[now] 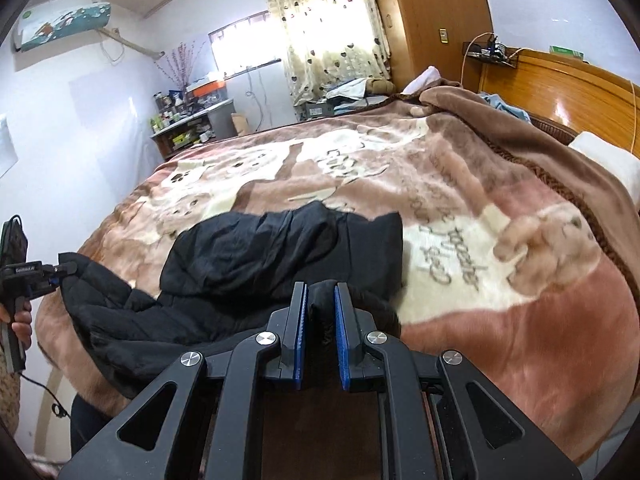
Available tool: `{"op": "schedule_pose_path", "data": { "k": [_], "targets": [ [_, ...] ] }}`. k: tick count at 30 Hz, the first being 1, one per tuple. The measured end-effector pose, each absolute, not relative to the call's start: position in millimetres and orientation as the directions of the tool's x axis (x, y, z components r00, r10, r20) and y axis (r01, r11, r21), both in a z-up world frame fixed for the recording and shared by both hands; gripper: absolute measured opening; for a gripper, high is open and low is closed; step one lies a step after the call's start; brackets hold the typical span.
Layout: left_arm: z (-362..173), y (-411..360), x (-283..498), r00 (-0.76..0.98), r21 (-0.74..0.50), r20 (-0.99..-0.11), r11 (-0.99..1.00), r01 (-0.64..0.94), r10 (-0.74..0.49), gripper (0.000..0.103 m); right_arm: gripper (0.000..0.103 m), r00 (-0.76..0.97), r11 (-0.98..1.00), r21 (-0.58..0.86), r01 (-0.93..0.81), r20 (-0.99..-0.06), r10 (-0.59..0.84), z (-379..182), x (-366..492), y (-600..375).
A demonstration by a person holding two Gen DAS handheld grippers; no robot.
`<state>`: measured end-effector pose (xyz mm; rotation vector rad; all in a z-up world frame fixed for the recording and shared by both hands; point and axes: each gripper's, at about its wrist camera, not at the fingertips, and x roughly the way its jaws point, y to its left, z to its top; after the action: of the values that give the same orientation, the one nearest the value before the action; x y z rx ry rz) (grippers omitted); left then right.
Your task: Fold large clothes
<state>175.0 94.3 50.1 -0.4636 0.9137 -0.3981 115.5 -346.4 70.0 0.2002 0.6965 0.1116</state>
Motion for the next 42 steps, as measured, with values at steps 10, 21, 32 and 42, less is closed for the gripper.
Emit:
{"op": "schedule_pose_path", "data": {
  "k": [10, 21, 32, 42],
  "targets": [
    [48.3, 86.7, 276.8, 0.547, -0.533, -0.689, 0.844, 0.062, -0.475, 0.019, 0.013, 0.741, 0.977, 0.211, 0.009, -0.658, 0.135, 72.3, 196.1, -354.4],
    [6.0, 75.0, 387.6, 0.486, -0.511, -0.769, 0.856, -0.075, -0.416, 0.020, 0.010, 0.696, 0.988, 0.134, 0.080, -0.717, 0.041, 48.8, 303.3, -366.3],
    [-55.0, 71.6, 461.8, 0.410, -0.483, -0.835, 0.845, -0.228, -0.367, 0.022, 0.010, 0.697, 0.984, 0.081, 0.160, -0.715, -0.055, 19.1, 326.3, -384.8],
    [-73.0, 62.0, 483.0, 0.391, -0.444, -0.859, 0.862, -0.245, -0.331, 0.029, 0.023, 0.652, 0.978, 0.070, -0.197, -0.736, 0.184, -16.1, 294.0, -287.4]
  ]
}}
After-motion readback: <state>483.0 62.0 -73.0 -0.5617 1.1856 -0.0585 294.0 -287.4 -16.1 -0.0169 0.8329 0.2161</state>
